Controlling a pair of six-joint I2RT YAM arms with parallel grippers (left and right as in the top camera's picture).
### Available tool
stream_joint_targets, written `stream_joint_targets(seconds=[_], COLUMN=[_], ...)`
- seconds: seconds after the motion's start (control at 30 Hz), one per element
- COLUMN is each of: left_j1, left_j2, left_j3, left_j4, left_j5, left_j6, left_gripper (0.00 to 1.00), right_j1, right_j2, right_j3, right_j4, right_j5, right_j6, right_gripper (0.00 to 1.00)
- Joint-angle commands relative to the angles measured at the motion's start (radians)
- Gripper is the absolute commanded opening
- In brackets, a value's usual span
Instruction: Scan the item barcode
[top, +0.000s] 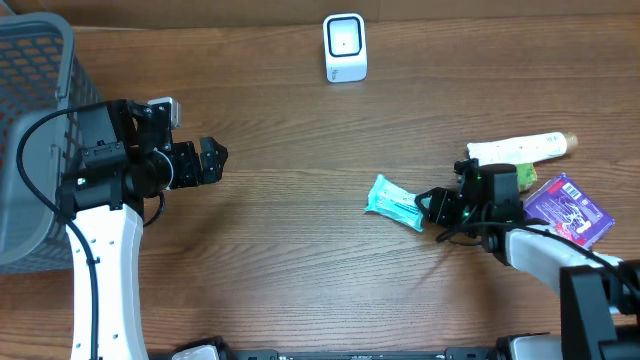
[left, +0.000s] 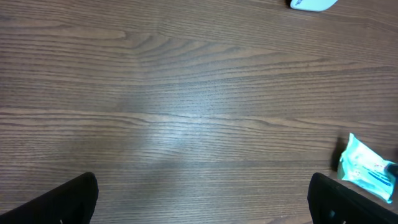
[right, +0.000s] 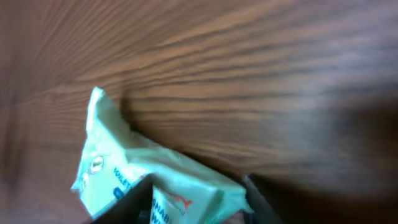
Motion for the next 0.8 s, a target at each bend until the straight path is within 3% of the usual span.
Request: stream_joint_targets(seconds=[0.0, 0.17, 0.27, 0.5, 0.6, 0.77], left_j1=[-0.005, -0.005, -0.005, -0.005, -0.005, -0.005], left_j2=[-0.005, -0.005, -0.005, -0.005, -0.005, -0.005], left_j3=[0.013, 0.013, 0.013, 0.013, 0.013, 0.013], left_j4=[0.000, 0.000, 0.000, 0.000, 0.000, 0.000], left_j5=[0.015, 0.015, 0.015, 0.015, 0.015, 0.015], left_j6=[0.009, 0.008, 0.009, 0.008, 0.008, 0.008], left_gripper=[0.99, 1.00, 1.00, 1.00, 1.00, 1.00], right_j1=[0.016, 0.016, 0.016, 0.020, 0.069, 0.212], right_j2=[0.053, 0.051, 0.046, 0.011, 0.004, 0.004], right_j3=[-0.028, -0.006, 0.033, 0.261, 0.436, 0.597], right_j4=[0.019, 0.020, -0.057, -0.419, -0.631, -0.792], right_j5=[0.014, -0.021, -0.019, -0.013, 0.126, 0.376], right_j6=[-0.063, -0.065, -0.065, -0.088, -0.089, -0.089], right_gripper=[0.18, 0.04, 0.04, 0.04, 0.04, 0.04])
